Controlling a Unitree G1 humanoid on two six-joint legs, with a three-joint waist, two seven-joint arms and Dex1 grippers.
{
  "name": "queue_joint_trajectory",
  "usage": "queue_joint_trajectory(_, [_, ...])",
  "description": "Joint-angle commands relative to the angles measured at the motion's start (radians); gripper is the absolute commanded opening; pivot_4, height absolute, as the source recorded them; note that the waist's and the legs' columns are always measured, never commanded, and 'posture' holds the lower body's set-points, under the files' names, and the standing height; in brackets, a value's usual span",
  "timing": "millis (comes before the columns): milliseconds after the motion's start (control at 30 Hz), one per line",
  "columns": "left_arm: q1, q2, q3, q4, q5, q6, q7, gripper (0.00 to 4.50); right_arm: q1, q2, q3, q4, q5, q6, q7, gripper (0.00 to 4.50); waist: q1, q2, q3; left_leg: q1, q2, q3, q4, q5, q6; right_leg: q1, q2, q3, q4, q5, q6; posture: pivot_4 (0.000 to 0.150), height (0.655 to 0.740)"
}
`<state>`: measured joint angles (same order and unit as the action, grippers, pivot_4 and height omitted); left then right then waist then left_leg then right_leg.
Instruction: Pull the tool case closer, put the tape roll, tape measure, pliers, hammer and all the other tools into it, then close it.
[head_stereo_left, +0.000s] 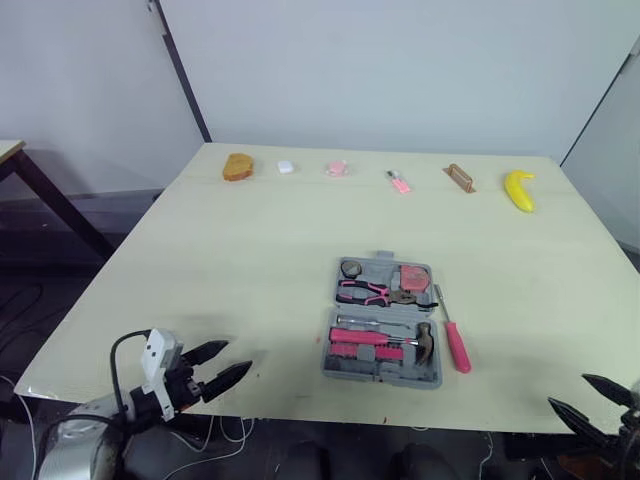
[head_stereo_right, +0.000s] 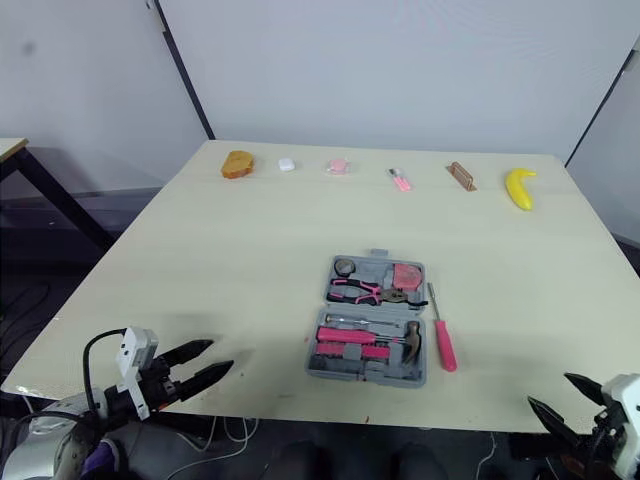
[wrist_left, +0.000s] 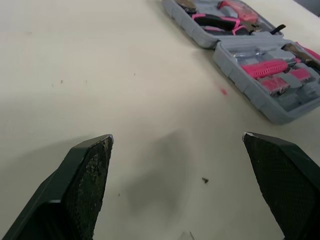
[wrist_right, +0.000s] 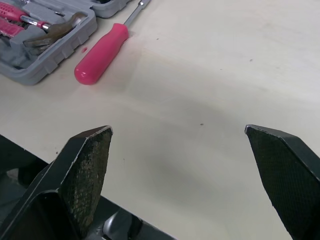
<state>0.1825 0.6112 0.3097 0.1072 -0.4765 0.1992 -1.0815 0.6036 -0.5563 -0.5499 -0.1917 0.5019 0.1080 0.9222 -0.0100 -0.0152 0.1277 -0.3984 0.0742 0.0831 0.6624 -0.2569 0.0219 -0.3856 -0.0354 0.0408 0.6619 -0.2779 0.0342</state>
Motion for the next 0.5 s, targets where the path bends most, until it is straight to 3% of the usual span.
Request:
queue_joint_trajectory(33, [-0.020, -0.020, -0.021, -0.066, 0.022, -0.043, 0.045, 4.42, -0.002, 0.031, 0.000, -0.090, 0.019, -0.010, -0.041, 4.50, 0.000, 0.000, 0.000, 0.000, 0.000, 0.000, -0.001, 0.000, 0.000, 0.000, 0.000, 0.000, -0.001, 0.000, 0.000, 0.150, 0.7400])
queue_joint_trajectory(133, [-0.093, -0.061, -0.074, -0.151, 0.007, -0.040, 0.068, 4.42, -0.059, 0.078, 0.137, -0.210, -0.075, 0.045, -0.174, 4.50, 0.000, -0.001, 0.000, -0.001, -0.001, 0.001, -0.003, 0.000, 0.000, -0.002, -0.001, 0.000, -0.001, 0.000, -0.001, 0.150, 0.7400])
queue_joint_trajectory(300, [-0.211, -0.025, -0.179, -0.269, -0.086, 0.089, -0.039, 4.42, -0.218, 0.146, 0.343, -0.292, -0.246, 0.232, -0.424, 4.50, -0.003, -0.001, 0.001, -0.003, -0.001, 0.003, -0.004, 0.003, 0.004, -0.005, 0.000, 0.002, 0.000, 0.000, -0.001, 0.150, 0.7400])
queue_joint_trajectory(500, [-0.329, 0.001, -0.229, -0.350, -0.153, 0.184, -0.071, 4.42, -0.369, 0.226, 0.450, -0.312, -0.286, 0.443, -0.590, 4.50, -0.001, 0.000, 0.000, -0.012, -0.003, 0.003, -0.004, 0.003, 0.005, -0.013, 0.008, -0.001, 0.001, 0.001, 0.001, 0.150, 0.7400])
